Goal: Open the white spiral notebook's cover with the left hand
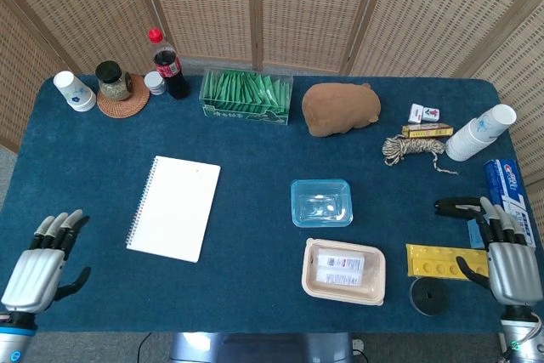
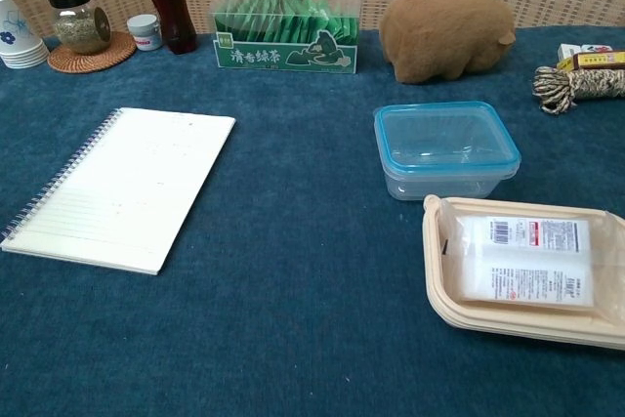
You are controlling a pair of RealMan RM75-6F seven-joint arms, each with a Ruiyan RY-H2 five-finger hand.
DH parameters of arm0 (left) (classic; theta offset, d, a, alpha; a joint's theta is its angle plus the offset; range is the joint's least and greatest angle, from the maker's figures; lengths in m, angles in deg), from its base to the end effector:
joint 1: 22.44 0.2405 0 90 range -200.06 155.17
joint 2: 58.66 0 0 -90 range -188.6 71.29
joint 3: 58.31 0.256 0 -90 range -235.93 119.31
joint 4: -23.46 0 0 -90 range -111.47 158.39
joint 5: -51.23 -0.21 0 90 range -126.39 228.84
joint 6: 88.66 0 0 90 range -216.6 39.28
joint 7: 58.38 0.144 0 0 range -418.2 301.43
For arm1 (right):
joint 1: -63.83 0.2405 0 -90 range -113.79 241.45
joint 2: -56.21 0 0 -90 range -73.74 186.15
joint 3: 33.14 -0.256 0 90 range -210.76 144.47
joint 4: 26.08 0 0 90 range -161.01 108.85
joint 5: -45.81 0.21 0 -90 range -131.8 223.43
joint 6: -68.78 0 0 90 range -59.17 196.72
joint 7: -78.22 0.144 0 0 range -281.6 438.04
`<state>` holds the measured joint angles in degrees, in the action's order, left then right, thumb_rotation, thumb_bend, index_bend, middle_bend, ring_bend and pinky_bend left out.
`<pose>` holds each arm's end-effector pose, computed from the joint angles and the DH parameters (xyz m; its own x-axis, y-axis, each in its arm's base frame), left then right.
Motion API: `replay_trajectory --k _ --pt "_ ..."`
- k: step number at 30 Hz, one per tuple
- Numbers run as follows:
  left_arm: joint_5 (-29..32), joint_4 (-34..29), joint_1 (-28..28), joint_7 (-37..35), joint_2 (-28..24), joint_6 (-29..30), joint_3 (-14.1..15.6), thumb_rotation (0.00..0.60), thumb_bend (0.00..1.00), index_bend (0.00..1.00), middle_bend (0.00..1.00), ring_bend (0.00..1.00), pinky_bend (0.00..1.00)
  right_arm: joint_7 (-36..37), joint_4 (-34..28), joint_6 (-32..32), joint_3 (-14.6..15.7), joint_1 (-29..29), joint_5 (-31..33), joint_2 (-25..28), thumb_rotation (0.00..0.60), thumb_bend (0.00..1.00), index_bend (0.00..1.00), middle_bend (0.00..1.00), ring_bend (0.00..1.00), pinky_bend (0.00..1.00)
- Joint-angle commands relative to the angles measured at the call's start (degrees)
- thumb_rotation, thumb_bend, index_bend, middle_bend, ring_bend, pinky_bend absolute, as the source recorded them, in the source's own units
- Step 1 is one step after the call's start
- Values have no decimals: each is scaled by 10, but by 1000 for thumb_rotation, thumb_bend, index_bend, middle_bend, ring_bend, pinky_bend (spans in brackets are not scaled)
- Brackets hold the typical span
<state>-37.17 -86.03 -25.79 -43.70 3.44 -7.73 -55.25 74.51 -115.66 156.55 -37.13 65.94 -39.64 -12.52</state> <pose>-0.2595 0.1456 0.1242 0.3932 0.1891 0.8998 0.9193 -0.0621 -0.3887 -0.3190 -0.1699 0.1470 0.4246 0.0413 0.9044 -0.9050 0.0482 0.4227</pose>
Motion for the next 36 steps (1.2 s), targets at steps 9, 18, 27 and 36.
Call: replay_trajectory --k 9,18,27,36 --pt "-27 18 -73 46 65 -114 3 600 309 145 61 0 0 6 1 18 0 -13 3 4 600 254 132 68 45 129" --pt "2 69 -104 88 144 -163 -12 600 310 162 63 0 0 12 5 24 -1 -20 5 5 600 252 131 68 45 130" --pt "40 118 -124 152 214 -180 -31 600 310 165 64 0 0 14 5 28 -3 -23 8 8 600 255 132 68 45 130" --pt "76 141 -145 182 249 -200 -40 600 309 161 63 0 0 12 4 26 -5 -25 14 10 600 253 132 68 45 129"
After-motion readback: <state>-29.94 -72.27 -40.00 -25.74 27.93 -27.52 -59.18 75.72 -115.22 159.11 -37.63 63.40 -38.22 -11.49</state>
